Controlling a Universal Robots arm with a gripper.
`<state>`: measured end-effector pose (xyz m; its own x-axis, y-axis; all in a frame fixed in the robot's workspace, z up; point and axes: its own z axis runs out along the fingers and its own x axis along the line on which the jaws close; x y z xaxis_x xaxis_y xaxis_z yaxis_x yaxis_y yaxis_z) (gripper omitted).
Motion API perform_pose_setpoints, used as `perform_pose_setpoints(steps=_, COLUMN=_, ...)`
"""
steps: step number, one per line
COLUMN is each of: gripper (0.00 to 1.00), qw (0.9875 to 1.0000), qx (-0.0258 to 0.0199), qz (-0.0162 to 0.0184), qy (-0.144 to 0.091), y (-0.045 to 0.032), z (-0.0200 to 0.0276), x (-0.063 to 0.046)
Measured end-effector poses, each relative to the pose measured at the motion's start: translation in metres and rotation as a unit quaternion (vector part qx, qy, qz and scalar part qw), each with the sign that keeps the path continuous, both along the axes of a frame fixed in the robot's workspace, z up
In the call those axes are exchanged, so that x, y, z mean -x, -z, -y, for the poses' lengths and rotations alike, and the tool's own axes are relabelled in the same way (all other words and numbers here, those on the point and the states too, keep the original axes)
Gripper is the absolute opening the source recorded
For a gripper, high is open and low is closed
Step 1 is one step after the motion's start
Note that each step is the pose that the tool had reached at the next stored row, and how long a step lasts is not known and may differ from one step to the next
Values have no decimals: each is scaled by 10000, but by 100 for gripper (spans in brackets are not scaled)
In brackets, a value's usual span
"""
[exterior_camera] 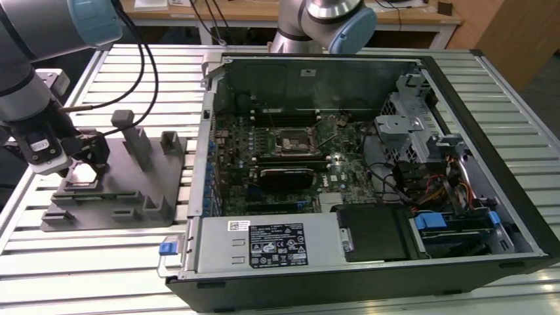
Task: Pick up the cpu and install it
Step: 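Pick up the cpu and move it towards the insertion slot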
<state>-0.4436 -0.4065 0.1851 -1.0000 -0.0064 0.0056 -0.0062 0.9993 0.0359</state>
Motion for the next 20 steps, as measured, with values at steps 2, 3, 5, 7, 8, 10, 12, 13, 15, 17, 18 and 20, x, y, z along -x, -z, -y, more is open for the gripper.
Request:
perform_pose_setpoints(steps=2, gripper=70, qw=10000, qx=0, qz=0, qy=0, y=1, z=0, x=-1)
perform_pose_setpoints(steps=3, gripper=70, qw=10000, qx=-1, qz=1, qy=0, y=1, z=0, x=-1)
perform_pose_setpoints(steps=5, gripper=70, qw=10000, qx=0, qz=1, qy=0, y=3, z=0, x=-2)
perform_pose_setpoints(steps=7, gripper=70, qw=10000, qx=-1, qz=1, qy=0, y=5, z=0, x=-4)
perform_pose_setpoints(steps=8, gripper=70, qw=10000, qx=-1, qz=1, qy=0, y=8, z=0, x=-6)
perform_pose_setpoints(steps=10, gripper=68, qw=10000, qx=0, qz=0, qy=0, y=10, z=0, x=-8)
perform_pose_setpoints(steps=12, gripper=62, qw=10000, qx=0, qz=0, qy=0, y=10, z=1, x=-9)
perform_pose_setpoints(steps=13, gripper=62, qw=10000, qx=0, qz=0, qy=0, y=10, z=0, x=-9)
perform_pose_setpoints(steps=15, gripper=62, qw=10000, qx=3, qz=1, qy=0, y=11, z=1, x=-9)
perform_pose_setpoints(steps=17, gripper=62, qw=10000, qx=4, qz=0, qy=-1, y=1, z=1, x=-9)
perform_pose_setpoints(steps=18, gripper=62, qw=10000, qx=4, qz=0, qy=-1, y=-8, z=1, x=-9)
perform_pose_setpoints(steps=20, gripper=62, qw=10000, qx=3, qz=2, qy=0, y=-17, z=0, x=-10)
